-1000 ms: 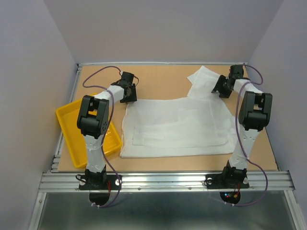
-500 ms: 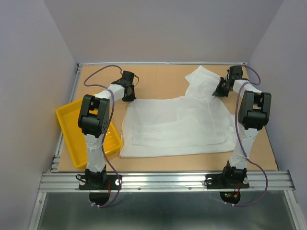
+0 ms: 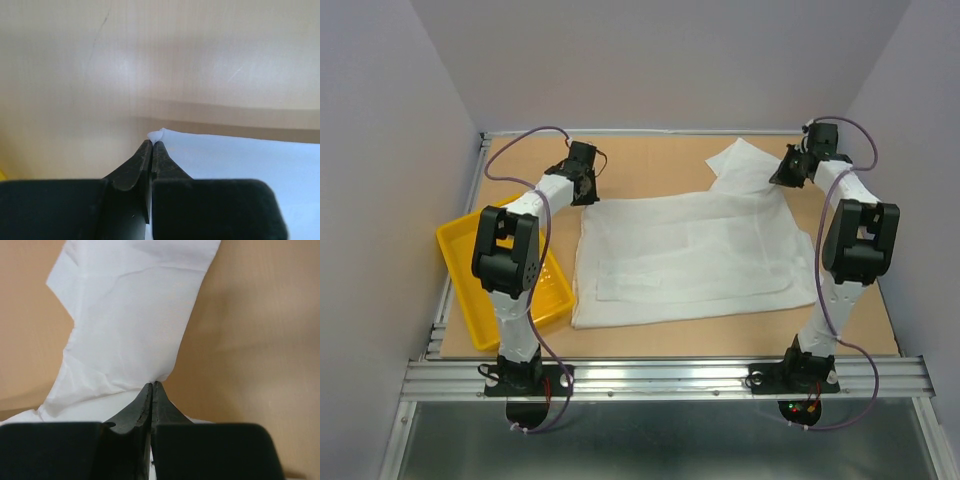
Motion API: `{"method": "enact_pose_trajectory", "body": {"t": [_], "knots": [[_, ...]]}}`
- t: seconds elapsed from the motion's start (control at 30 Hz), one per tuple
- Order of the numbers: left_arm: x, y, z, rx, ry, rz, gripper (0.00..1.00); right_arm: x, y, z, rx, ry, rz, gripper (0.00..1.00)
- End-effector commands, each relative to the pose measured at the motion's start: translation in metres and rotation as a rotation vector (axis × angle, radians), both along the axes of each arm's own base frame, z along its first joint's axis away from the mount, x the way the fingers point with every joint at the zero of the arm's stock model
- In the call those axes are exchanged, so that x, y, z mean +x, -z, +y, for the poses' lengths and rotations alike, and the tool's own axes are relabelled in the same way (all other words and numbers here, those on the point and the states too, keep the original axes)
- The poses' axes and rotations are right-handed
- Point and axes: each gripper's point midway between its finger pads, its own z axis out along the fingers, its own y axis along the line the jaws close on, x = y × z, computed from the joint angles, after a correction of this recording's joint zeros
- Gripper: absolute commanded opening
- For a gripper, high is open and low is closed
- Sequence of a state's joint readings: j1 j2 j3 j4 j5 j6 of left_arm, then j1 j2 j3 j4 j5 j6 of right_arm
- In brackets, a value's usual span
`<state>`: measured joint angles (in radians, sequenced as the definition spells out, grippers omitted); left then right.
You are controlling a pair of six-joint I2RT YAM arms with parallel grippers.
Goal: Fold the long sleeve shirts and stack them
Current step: Fold the shirt
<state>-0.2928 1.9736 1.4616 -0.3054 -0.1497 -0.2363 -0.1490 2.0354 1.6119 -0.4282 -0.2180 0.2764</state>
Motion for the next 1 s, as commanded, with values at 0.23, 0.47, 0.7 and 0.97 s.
{"method": "enact_pose_trajectory", "body": {"t": [0.23, 0.47, 0.7, 0.97], "knots": [[-0.035, -0.058, 0.006, -0.042, -0.074, -0.126, 0.08, -0.039, -0.038, -0.001, -0.01, 0.078, -0.091, 0.01], [-0.075, -0.043, 0.002, -0.078, -0.13, -0.102, 0.1, -0.066, -0.022, -0.003, 0.006, 0.166, -0.076, 0.01], [-0.103, -0.031, 0.014, -0.067, -0.181, -0.102, 0.16, -0.093, -0.004, -0.01, -0.002, 0.275, -0.057, 0.01], [-0.128, -0.022, 0.018, -0.088, -0.202, -0.097, 0.29, -0.119, 0.007, -0.019, -0.03, 0.354, -0.063, 0.01]]}}
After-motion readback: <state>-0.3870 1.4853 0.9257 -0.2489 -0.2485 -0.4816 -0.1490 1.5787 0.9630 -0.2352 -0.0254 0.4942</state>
